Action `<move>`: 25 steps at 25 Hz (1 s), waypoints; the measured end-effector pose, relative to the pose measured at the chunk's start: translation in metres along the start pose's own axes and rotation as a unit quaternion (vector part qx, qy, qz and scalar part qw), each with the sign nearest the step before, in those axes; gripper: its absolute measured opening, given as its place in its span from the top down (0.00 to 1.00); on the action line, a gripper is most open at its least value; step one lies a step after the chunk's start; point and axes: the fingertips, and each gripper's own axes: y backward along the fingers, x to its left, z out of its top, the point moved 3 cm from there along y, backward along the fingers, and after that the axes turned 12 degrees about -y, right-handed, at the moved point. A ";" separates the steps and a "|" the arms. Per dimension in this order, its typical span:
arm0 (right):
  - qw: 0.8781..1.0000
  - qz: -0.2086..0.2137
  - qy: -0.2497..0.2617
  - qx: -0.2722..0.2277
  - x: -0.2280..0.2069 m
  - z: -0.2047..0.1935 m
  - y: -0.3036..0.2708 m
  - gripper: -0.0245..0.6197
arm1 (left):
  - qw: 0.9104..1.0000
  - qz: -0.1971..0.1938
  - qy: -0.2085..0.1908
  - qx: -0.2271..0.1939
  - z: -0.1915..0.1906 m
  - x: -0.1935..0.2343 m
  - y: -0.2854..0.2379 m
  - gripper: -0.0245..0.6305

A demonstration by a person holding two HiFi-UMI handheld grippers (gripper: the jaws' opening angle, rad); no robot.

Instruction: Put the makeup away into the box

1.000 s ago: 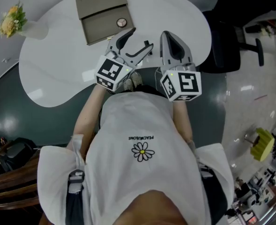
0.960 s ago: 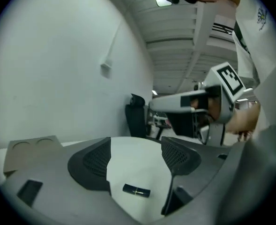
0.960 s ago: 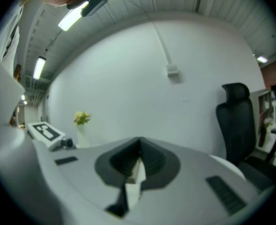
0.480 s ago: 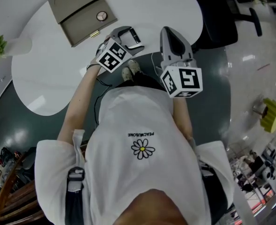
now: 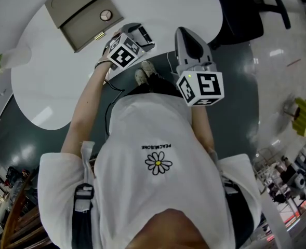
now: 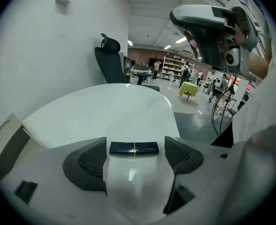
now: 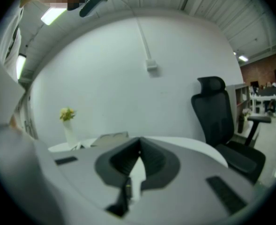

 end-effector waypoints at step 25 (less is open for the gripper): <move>1.000 0.010 0.003 0.011 -0.001 -0.005 -0.002 0.92 | 0.999 -0.016 0.001 0.035 -0.011 0.004 -0.010 0.42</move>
